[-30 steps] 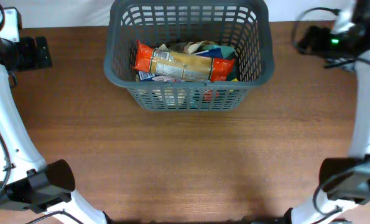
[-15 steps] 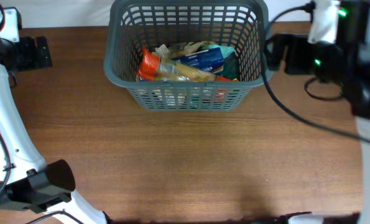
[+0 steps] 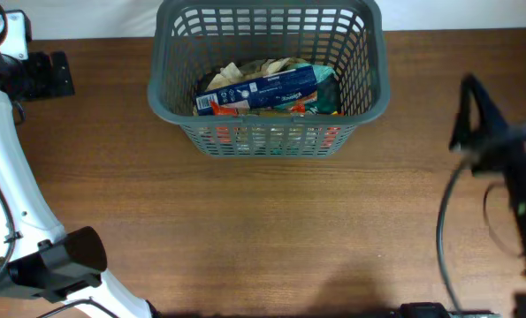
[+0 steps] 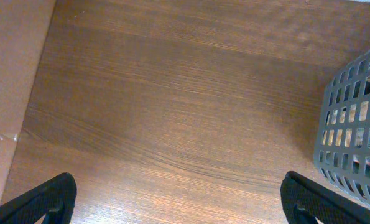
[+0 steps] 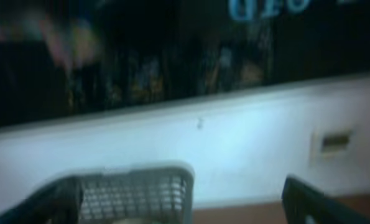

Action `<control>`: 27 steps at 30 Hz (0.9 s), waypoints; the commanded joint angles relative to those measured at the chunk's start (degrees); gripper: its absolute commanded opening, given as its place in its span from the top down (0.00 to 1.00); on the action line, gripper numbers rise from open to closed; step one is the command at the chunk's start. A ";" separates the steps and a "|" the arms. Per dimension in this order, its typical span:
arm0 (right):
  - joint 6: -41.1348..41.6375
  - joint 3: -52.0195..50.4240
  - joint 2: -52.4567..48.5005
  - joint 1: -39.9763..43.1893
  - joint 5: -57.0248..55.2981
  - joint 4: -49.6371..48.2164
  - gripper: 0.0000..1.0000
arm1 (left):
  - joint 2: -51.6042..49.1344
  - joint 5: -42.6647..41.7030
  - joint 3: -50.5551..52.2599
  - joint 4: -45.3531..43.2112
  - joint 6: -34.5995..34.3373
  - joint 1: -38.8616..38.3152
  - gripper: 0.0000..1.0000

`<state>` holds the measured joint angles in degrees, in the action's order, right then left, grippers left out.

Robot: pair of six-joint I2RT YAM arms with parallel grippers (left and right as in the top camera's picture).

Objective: Pack container

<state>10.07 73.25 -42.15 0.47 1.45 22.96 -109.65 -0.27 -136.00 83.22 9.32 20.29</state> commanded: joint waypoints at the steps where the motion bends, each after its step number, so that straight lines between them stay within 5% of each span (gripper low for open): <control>1: -0.57 -13.86 9.16 0.46 -6.88 -7.41 0.01 | -0.33 -0.63 0.22 0.00 -0.74 0.33 0.01; 5: -0.57 -29.46 21.40 0.46 -12.57 -15.72 0.01 | -0.33 -0.61 0.22 0.00 -0.74 0.33 0.01; 13: -0.57 -53.20 38.60 0.46 -17.20 -16.59 0.01 | -0.33 -0.61 0.22 0.00 -0.74 0.33 0.01; 27: -0.55 -72.11 41.97 0.46 -17.16 -18.53 0.01 | -0.33 -0.63 0.22 0.02 -0.74 0.33 0.01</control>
<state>10.07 3.51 -0.93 0.67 -14.57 4.54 -109.65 -0.27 -136.00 83.24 9.32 20.29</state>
